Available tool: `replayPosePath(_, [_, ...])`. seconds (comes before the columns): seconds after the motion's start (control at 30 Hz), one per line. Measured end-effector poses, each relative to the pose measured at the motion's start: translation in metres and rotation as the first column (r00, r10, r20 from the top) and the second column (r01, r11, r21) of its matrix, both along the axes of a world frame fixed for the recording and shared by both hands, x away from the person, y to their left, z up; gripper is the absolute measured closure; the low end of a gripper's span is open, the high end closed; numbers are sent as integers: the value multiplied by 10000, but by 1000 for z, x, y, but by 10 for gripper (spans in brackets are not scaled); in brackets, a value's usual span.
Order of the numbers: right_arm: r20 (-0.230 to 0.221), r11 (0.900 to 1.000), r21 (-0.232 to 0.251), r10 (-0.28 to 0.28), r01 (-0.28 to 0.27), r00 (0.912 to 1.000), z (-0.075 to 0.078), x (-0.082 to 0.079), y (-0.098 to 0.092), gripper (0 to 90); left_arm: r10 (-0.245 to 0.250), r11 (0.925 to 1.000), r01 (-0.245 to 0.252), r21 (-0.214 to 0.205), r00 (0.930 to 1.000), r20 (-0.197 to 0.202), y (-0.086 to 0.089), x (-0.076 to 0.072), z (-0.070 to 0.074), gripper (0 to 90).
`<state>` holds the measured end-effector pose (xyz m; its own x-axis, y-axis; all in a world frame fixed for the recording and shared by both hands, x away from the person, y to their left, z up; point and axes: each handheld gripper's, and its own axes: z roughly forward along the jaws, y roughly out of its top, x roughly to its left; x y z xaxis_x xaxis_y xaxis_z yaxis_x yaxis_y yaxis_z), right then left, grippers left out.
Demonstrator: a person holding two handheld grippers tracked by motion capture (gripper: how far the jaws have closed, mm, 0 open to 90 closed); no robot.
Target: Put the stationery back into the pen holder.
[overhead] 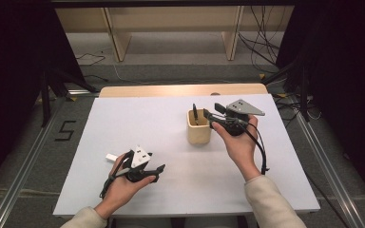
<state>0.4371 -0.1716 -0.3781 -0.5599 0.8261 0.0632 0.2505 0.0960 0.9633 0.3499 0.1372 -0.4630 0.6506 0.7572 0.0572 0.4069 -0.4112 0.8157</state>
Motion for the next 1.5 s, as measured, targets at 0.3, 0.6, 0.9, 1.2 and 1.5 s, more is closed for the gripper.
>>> replayPosePath(0.3, [-358, 9998, -128, -157, 152, 9992, -15, -6, -8, 400, 93, 10000, -92, -36, 10000, 28, 2, 0, 1, 358])
replayPosePath(0.6, [-577, 9996, -265, 119, -134, 9983, -30, -18, -12, 366, 110, 9999, -110, -18, 9999, -7, 2, 0, 0, 360])
replayPosePath(0.9, [-886, 9978, -613, 179, -234, 9959, -43, -23, -10, 352, 96, 10000, -96, 4, 10000, -27, 4, -1, 1, 361])
replayPosePath(1.2, [-1121, 9962, -696, 436, -516, 9927, -52, -30, -8, 352, 183, 9998, -181, 123, 9998, -104, 6, -2, -3, 381])
replayPosePath(1.5, [-1528, 9931, -758, 775, -898, 9852, -65, -39, -6, 350, 525, 9981, -517, 330, 9984, -221, 16, -1, -5, 424])
